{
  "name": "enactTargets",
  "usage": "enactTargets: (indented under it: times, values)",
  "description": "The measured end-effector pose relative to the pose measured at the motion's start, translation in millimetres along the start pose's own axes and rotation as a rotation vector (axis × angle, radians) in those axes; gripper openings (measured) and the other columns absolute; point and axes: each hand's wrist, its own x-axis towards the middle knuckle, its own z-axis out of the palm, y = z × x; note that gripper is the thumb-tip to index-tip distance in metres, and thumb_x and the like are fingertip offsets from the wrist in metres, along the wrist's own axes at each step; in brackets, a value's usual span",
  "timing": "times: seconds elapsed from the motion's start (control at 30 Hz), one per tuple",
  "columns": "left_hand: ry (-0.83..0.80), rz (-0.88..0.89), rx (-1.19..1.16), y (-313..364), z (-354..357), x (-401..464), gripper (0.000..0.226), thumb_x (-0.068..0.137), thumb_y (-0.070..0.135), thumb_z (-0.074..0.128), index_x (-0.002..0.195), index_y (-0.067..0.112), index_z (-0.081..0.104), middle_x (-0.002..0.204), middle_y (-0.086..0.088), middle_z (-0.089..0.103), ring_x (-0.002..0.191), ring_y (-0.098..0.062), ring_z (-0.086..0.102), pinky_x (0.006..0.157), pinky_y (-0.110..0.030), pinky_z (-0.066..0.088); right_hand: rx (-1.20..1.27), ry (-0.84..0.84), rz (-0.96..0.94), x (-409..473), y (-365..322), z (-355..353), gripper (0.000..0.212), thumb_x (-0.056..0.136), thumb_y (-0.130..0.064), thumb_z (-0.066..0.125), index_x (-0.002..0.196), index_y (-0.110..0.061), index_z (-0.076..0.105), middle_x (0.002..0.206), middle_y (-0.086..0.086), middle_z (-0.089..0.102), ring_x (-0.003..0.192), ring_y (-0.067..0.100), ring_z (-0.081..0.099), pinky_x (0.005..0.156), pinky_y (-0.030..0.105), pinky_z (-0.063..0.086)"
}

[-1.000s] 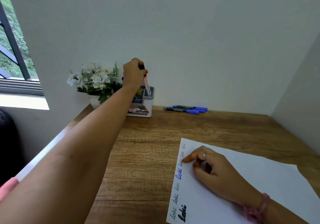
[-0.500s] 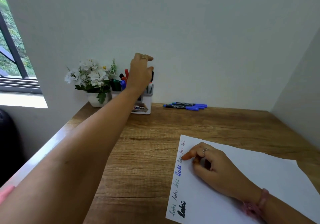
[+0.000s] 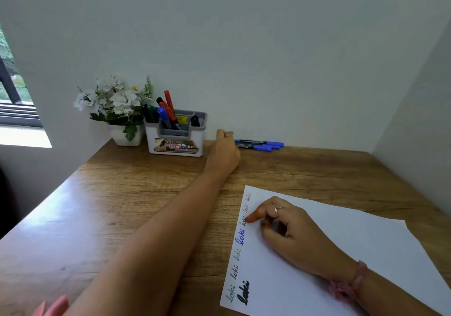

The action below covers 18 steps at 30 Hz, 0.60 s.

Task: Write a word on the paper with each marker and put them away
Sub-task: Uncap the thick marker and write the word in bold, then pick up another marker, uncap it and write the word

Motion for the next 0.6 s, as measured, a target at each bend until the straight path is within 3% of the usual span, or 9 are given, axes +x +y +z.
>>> enactTargets:
  times: [0.2,0.6]
  values:
    - [-0.057,-0.049,0.082,-4.2,2.4,5.2,0.037,0.095,0.016,0.041,0.129,0.003,0.047,0.129,-0.015,0.046,0.111,-0.03,0.052,0.092,-0.035,0.042,0.003,-0.008,-0.009,-0.6,1.8,0.0,0.034,0.076,-0.011,0.049,0.093,-0.031,0.07,0.094,-0.012,0.061,0.076,0.006,0.056,0.062,0.01,0.039]
    - [-0.049,-0.044,0.142,-1.6,0.8,1.5,0.03,0.097,0.023,0.045,0.119,0.006,0.054,0.121,-0.013,0.039,0.094,-0.026,0.056,0.079,-0.032,0.048,0.002,-0.006,-0.002,0.8,0.7,0.3,0.033,0.075,-0.013,0.048,0.091,-0.032,0.07,0.094,-0.009,0.061,0.074,0.006,0.056,0.061,0.01,0.038]
